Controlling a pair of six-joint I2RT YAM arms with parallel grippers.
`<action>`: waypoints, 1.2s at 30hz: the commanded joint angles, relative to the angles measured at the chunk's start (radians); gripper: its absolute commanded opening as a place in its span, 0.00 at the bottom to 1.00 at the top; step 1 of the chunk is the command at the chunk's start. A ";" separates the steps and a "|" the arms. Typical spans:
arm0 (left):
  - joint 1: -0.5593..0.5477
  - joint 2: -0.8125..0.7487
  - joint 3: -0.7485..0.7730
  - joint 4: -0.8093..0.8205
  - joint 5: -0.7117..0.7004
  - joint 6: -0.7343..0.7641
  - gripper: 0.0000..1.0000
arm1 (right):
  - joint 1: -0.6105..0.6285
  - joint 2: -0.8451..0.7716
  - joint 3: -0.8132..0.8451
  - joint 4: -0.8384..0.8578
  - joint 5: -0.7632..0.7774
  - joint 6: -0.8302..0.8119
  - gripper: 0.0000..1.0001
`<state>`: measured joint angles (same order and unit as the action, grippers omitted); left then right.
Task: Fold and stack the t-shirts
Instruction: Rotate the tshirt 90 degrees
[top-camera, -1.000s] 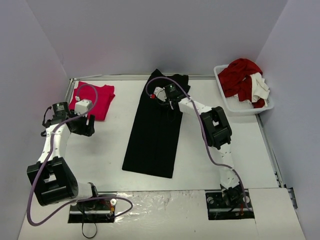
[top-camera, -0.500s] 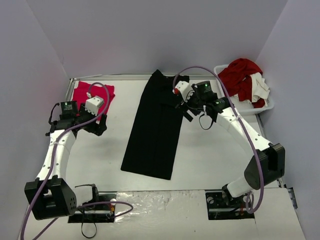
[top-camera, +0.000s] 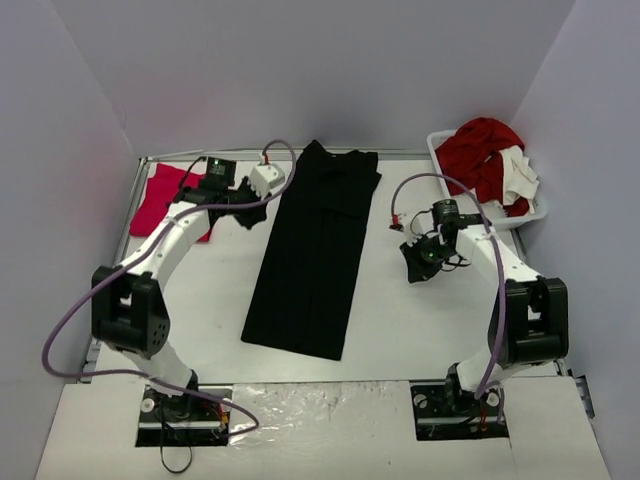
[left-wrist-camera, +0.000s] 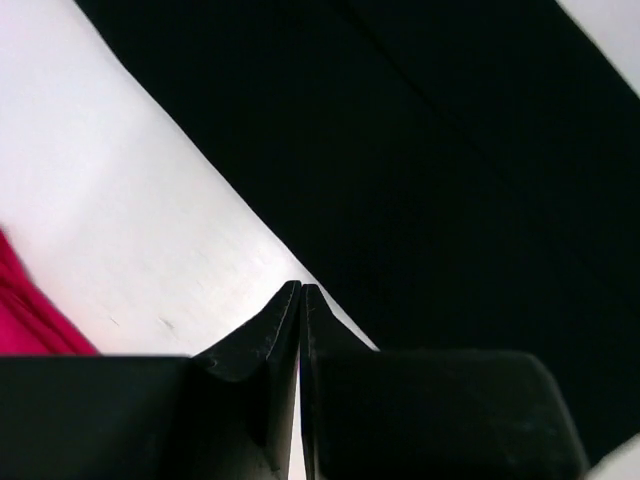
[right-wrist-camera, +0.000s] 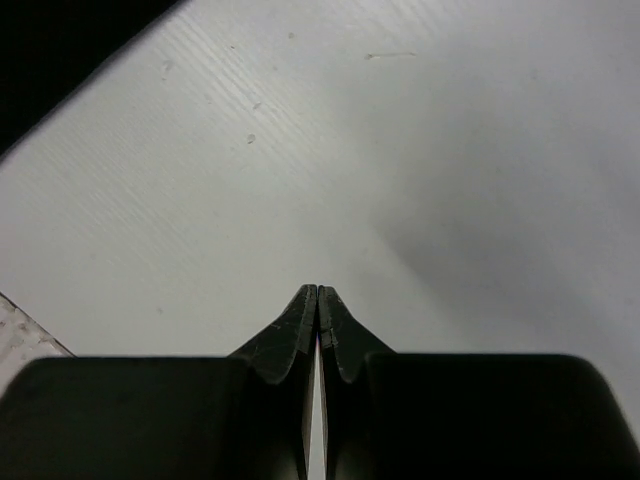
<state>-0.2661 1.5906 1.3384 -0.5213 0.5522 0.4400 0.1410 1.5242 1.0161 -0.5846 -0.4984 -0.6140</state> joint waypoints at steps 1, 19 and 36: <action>0.007 0.100 0.135 0.197 -0.017 -0.101 0.02 | -0.078 0.033 0.047 -0.066 -0.109 -0.047 0.00; -0.021 1.017 1.081 0.462 0.095 -0.506 0.02 | -0.164 0.247 0.084 -0.132 -0.081 -0.069 0.00; -0.085 1.221 1.397 0.084 -0.231 -0.227 0.02 | -0.161 0.320 0.088 -0.141 -0.052 -0.064 0.00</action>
<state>-0.3500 2.8243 2.6656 -0.3283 0.4114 0.1204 -0.0208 1.8191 1.0763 -0.6670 -0.5625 -0.6746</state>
